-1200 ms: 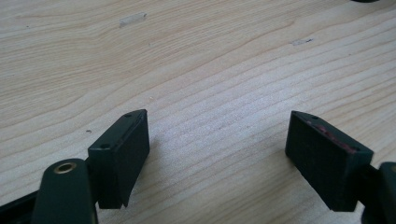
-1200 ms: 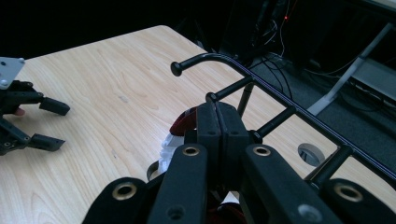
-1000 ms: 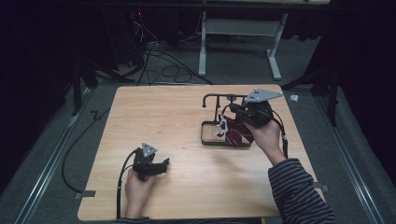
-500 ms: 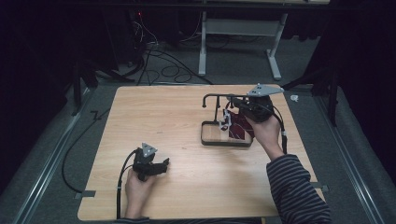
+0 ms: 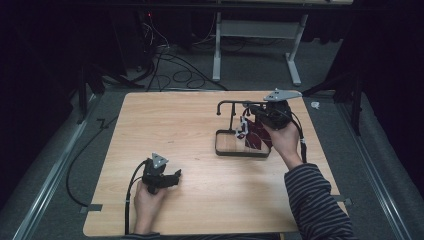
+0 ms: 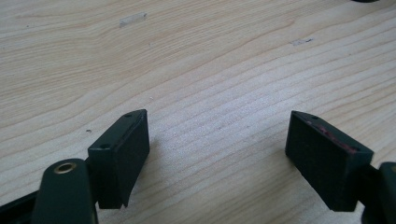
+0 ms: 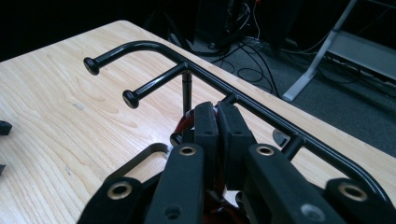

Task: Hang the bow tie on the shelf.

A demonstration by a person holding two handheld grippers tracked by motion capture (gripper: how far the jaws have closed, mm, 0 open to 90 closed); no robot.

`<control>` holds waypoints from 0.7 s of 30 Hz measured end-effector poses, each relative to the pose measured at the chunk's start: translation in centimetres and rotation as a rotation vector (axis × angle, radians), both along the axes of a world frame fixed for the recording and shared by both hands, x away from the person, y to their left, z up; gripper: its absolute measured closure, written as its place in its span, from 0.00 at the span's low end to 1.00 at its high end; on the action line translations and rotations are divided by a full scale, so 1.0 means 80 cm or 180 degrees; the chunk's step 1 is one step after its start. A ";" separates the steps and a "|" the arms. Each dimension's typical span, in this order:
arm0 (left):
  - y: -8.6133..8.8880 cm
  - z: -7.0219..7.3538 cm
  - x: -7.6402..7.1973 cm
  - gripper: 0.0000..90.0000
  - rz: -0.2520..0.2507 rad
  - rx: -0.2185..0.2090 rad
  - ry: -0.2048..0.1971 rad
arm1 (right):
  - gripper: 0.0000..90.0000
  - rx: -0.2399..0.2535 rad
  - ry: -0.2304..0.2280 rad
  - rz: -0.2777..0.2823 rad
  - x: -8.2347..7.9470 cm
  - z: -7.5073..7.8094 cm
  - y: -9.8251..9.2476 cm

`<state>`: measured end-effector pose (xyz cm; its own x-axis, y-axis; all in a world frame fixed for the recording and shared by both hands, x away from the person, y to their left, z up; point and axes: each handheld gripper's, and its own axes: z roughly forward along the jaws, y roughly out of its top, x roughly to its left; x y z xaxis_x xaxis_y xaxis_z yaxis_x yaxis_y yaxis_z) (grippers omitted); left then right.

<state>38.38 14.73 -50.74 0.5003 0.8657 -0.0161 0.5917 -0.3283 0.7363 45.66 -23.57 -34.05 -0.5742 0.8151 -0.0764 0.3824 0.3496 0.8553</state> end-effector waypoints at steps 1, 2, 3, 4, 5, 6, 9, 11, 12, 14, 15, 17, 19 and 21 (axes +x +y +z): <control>0.000 0.000 0.000 0.25 0.0000 0.0001 -0.0001 | 0.98 -0.0001 0.0013 -0.0012 0.000 0.000 0.000; 0.000 0.000 0.000 0.25 0.0000 0.0001 -0.0001 | 0.98 -0.0001 0.0015 -0.0012 0.000 0.000 0.001; 0.000 0.000 0.000 0.25 0.0000 0.0001 -0.0001 | 0.98 -0.0001 0.0015 -0.0012 0.000 0.000 0.001; 0.000 0.000 0.000 0.25 0.0000 0.0001 -0.0001 | 0.97 -0.0014 0.0005 -0.0002 0.000 0.000 0.001; 0.000 0.000 0.000 0.25 0.0000 0.0001 -0.0001 | 0.97 -0.0014 0.0005 -0.0002 0.000 0.000 0.001; 0.000 0.000 0.000 0.25 -0.0001 0.0001 0.0000 | 0.97 -0.0017 0.0018 -0.0002 -0.001 0.000 0.001; 0.000 0.000 0.000 0.25 0.0000 0.0001 0.0000 | 0.95 -0.0013 0.0024 0.0014 -0.002 0.000 0.001; 0.000 0.000 0.000 0.25 -0.0001 0.0002 -0.0001 | 0.94 -0.0018 0.0010 0.0027 -0.003 0.001 0.001; 0.000 0.000 0.000 0.25 0.0000 0.0001 0.0000 | 0.94 -0.0016 0.0004 0.0033 -0.004 0.002 0.001; 0.000 0.000 0.000 0.25 -0.0001 0.0002 0.0000 | 0.91 -0.0014 -0.0011 0.0068 -0.009 0.005 -0.001; 0.000 0.000 0.000 0.25 0.0000 0.0002 -0.0001 | 0.91 -0.0003 -0.0008 0.0073 -0.010 0.006 -0.001; 0.000 0.000 0.000 0.25 0.0000 0.0002 -0.0001 | 0.89 -0.0018 -0.0005 0.0087 -0.012 0.007 -0.002; 0.000 0.000 0.000 0.25 -0.0001 0.0002 -0.0001 | 0.88 -0.0013 -0.0015 0.0095 -0.016 0.008 -0.003; 0.000 0.000 0.000 0.25 -0.0001 0.0003 -0.0001 | 0.87 -0.0007 -0.0021 0.0099 -0.019 0.007 -0.005</control>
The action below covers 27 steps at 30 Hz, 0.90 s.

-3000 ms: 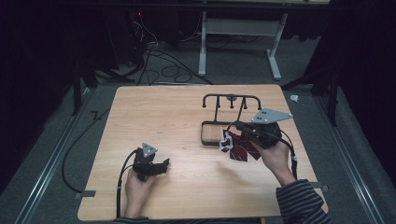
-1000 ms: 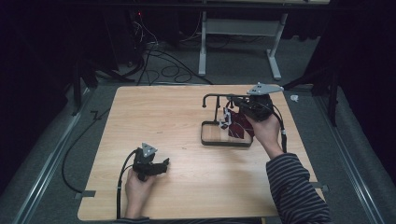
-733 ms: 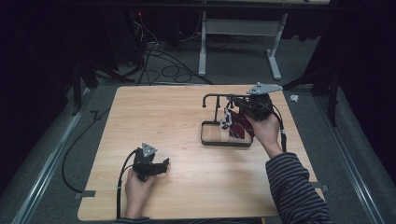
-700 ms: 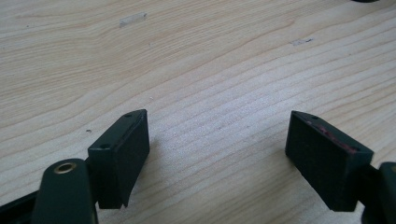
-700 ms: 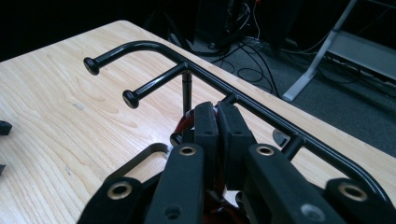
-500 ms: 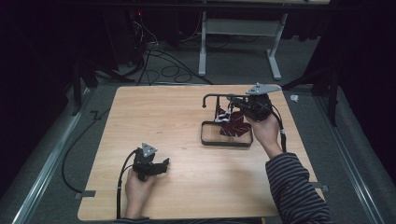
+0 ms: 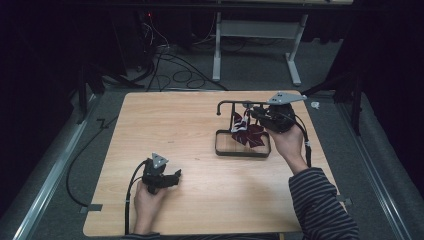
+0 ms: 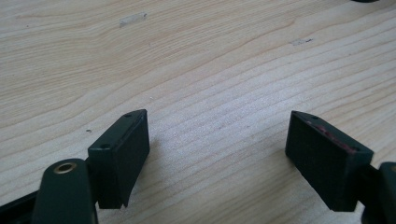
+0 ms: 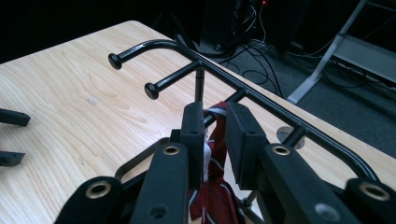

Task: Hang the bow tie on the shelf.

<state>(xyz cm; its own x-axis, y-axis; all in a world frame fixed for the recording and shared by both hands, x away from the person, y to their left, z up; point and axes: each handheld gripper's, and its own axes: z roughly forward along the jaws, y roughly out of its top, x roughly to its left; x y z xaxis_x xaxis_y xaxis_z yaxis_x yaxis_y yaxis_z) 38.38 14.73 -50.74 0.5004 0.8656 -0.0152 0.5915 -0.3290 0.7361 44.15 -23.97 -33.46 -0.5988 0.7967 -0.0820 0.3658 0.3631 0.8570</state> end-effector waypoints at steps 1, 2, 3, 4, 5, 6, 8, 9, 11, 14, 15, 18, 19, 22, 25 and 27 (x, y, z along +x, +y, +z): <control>0.000 0.000 0.000 0.25 -0.0001 0.0003 -0.0001 | 0.87 -0.0007 -0.0010 0.0005 -0.001 0.000 -0.001; 0.000 0.000 0.000 0.25 -0.0002 0.0003 -0.0001 | 0.86 -0.0005 0.0004 -0.0014 -0.003 0.000 -0.002; 0.000 0.000 0.000 0.25 -0.0001 0.0003 0.0000 | 0.86 0.0000 -0.0013 -0.0002 -0.005 0.000 -0.004; 0.000 0.000 0.000 0.25 -0.0001 0.0003 0.0000 | 0.86 0.0000 -0.0013 -0.0002 -0.005 0.000 -0.004; 0.000 0.000 0.000 0.25 -0.0002 0.0002 -0.0001 | 0.85 0.0027 -0.0034 0.0007 -0.009 0.001 -0.007; 0.000 0.000 0.000 0.25 -0.0001 0.0003 -0.0001 | 0.85 0.0040 -0.0032 0.0002 -0.011 0.002 -0.008; 0.000 0.000 0.000 0.25 -0.0002 0.0003 -0.0001 | 0.85 0.0047 -0.0053 0.0015 -0.015 0.002 -0.011; 0.000 0.000 0.000 0.25 -0.0001 0.0002 -0.0001 | 0.84 0.0062 -0.0034 0.0001 -0.017 0.002 -0.012; 0.000 0.000 0.000 0.25 -0.0001 0.0003 -0.0001 | 0.84 0.0073 -0.0040 0.0003 -0.019 0.002 -0.015; 0.000 0.000 0.000 0.25 -0.0003 0.0003 0.0000 | 0.83 0.0083 -0.0025 -0.0004 -0.020 0.001 -0.018; 0.000 0.000 0.000 0.25 -0.0002 0.0003 -0.0001 | 0.83 0.0086 -0.0030 -0.0005 -0.020 0.001 -0.019; 0.000 0.000 0.000 0.25 -0.0002 0.0003 0.0000 | 0.83 0.0114 -0.0018 -0.0009 -0.022 0.000 -0.022; 0.000 0.000 0.000 0.25 -0.0001 0.0002 -0.0002 | 0.82 0.0137 -0.0002 -0.0008 -0.023 0.000 -0.023; 0.000 0.000 0.000 0.25 -0.0001 0.0003 -0.0001 | 0.81 0.0140 0.0018 -0.0004 -0.025 0.001 -0.024; 0.000 0.000 0.000 0.25 -0.0001 0.0004 -0.0001 | 0.80 0.0157 0.0012 0.0007 -0.027 0.002 -0.026; 0.000 0.000 0.000 0.25 -0.0002 0.0003 0.0000 | 0.80 0.0161 0.0016 0.0016 -0.027 0.002 -0.027</control>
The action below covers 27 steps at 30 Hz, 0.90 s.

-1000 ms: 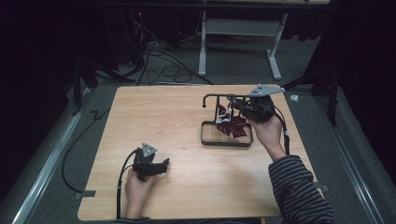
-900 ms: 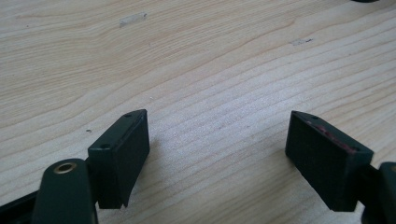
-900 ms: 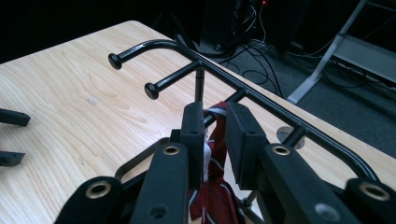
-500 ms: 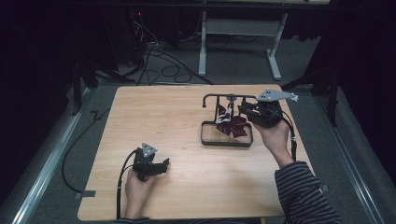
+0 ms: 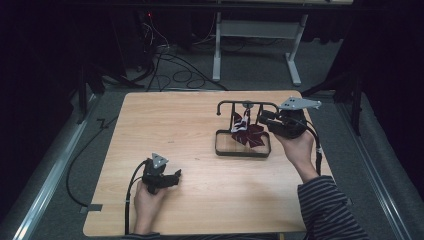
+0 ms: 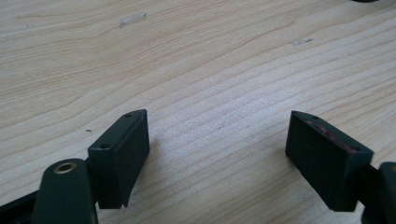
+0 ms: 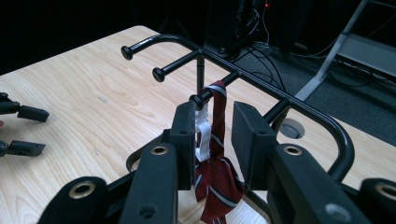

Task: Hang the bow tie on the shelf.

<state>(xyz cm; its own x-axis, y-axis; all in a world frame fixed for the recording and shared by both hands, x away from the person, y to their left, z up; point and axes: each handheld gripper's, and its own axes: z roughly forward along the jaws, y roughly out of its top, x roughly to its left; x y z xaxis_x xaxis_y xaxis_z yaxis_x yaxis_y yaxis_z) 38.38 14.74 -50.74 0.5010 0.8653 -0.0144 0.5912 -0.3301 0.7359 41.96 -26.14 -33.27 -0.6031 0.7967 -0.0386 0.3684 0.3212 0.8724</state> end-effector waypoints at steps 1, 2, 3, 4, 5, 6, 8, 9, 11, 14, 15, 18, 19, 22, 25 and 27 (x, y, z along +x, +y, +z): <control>0.000 0.000 0.000 0.25 0.0000 0.0000 0.0000 | 0.80 0.0000 0.0000 0.0000 0.000 0.000 0.000; 0.000 0.000 0.000 0.25 0.0001 -0.0001 0.0000 | 0.79 -0.0004 0.0000 0.0003 0.000 0.000 -0.001; 0.000 0.000 0.000 0.25 0.0001 0.0000 0.0000 | 0.79 0.0008 0.0007 -0.0011 -0.001 0.000 -0.003; 0.000 0.000 0.000 0.25 0.0001 0.0001 0.0000 | 0.79 0.0016 0.0007 -0.0022 -0.002 0.000 -0.004; 0.000 0.000 0.000 0.25 0.0001 0.0001 0.0000 | 0.78 0.0022 0.0003 -0.0020 -0.003 0.000 -0.006; 0.000 0.000 0.000 0.25 0.0001 0.0000 -0.0001 | 0.78 0.0025 0.0015 -0.0027 -0.003 -0.001 -0.007; 0.000 0.000 0.000 0.25 0.0002 -0.0001 0.0000 | 0.77 0.0035 0.0024 -0.0033 -0.004 -0.002 -0.011; 0.000 0.000 0.000 0.25 0.0000 0.0000 0.0000 | 0.77 0.0038 0.0017 -0.0027 -0.004 -0.002 -0.012; 0.000 0.000 0.000 0.25 0.0001 -0.0003 0.0001 | 0.77 0.0043 0.0027 -0.0037 -0.005 -0.002 -0.013; 0.000 0.000 0.000 0.25 0.0002 -0.0001 0.0000 | 0.75 0.0075 0.0038 -0.0037 -0.009 -0.004 -0.018; 0.000 0.000 0.000 0.25 0.0002 -0.0001 0.0000 | 0.75 0.0075 0.0038 -0.0037 -0.009 -0.004 -0.018; 0.000 0.000 0.000 0.25 0.0001 0.0000 -0.0001 | 0.74 0.0088 0.0043 -0.0029 -0.011 -0.008 -0.021; 0.000 0.000 0.000 0.25 0.0002 -0.0002 -0.0001 | 0.74 0.0085 0.0047 -0.0019 -0.011 -0.009 -0.021; 0.000 0.000 0.000 0.25 0.0001 -0.0001 0.0000 | 0.74 0.0098 0.0058 -0.0020 -0.013 -0.009 -0.023; 0.000 0.000 0.000 0.25 0.0000 0.0000 0.0000 | 0.74 0.0110 0.0049 -0.0018 -0.016 -0.011 -0.026; 0.000 0.000 0.000 0.25 0.0002 0.0000 -0.0001 | 0.73 0.0111 0.0059 -0.0031 -0.017 -0.012 -0.027</control>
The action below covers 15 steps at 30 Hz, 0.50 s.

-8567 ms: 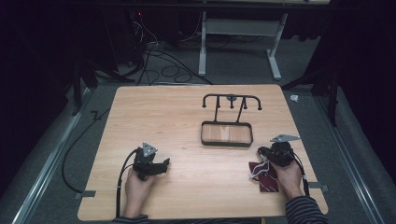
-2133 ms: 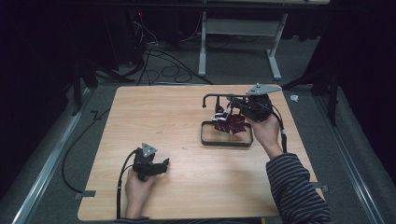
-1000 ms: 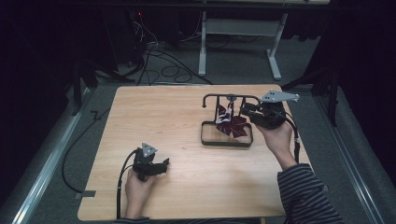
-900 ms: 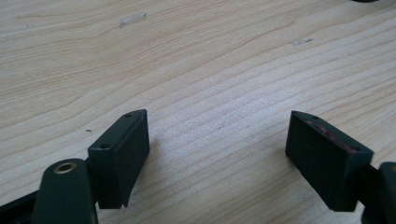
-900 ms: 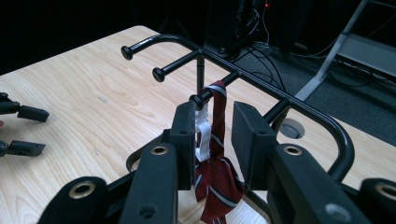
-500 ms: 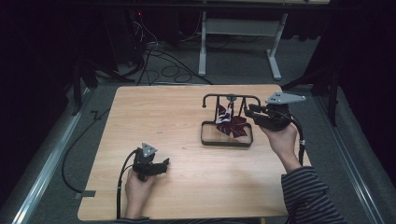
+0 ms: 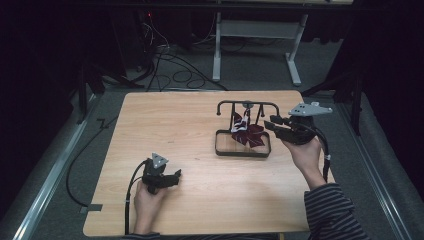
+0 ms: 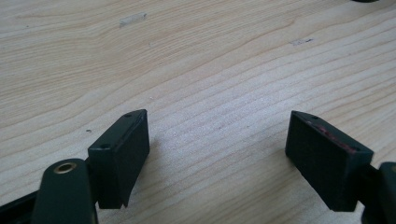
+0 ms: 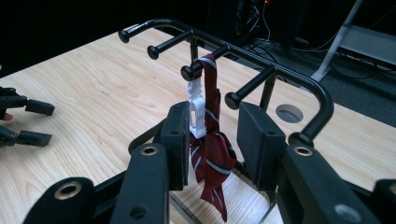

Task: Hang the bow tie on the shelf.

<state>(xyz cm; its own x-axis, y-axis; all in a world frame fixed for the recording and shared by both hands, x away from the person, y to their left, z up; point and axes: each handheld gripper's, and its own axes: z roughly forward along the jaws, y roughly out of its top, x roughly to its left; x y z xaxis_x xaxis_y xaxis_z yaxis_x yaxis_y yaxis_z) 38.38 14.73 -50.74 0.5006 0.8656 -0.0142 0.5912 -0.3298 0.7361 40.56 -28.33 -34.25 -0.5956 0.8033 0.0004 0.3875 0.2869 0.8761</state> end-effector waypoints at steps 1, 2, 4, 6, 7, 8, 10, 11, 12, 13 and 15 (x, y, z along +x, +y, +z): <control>0.000 0.000 0.000 0.25 -0.0001 0.0000 0.0000 | 0.73 0.0008 -0.0011 0.0006 0.000 -0.001 -0.001; 0.000 0.000 0.000 0.25 0.0001 -0.0001 0.0000 | 0.73 0.0007 -0.0008 -0.0004 -0.001 -0.001 -0.003; 0.000 0.000 0.000 0.25 0.0000 -0.0002 0.0000 | 0.73 0.0026 -0.0008 -0.0005 -0.002 -0.002 -0.005; 0.000 0.000 0.000 0.25 -0.0001 -0.0001 0.0000 | 0.72 0.0035 0.0004 -0.0023 -0.004 -0.003 -0.007; 0.000 0.000 0.000 0.25 0.0000 -0.0002 0.0000 | 0.72 0.0047 0.0005 -0.0027 -0.005 -0.003 -0.008; 0.000 0.000 0.000 0.25 0.0000 -0.0001 0.0000 | 0.72 0.0050 0.0004 -0.0030 -0.006 -0.003 -0.009; 0.000 0.000 0.000 0.25 0.0001 -0.0002 0.0000 | 0.72 0.0058 0.0018 -0.0041 -0.007 -0.004 -0.012; 0.000 0.000 0.000 0.25 0.0001 -0.0002 0.0000 | 0.72 0.0074 0.0015 -0.0034 -0.008 -0.004 -0.013; 0.000 0.000 0.000 0.25 0.0001 -0.0002 0.0000 | 0.72 0.0074 0.0015 -0.0034 -0.008 -0.004 -0.013; 0.000 0.000 0.000 0.25 0.0002 -0.0003 -0.0001 | 0.72 0.0083 0.0014 -0.0042 -0.009 -0.004 -0.013; 0.000 0.000 0.000 0.25 0.0001 -0.0003 -0.0001 | 0.72 0.0082 0.0011 -0.0046 -0.010 -0.005 -0.015</control>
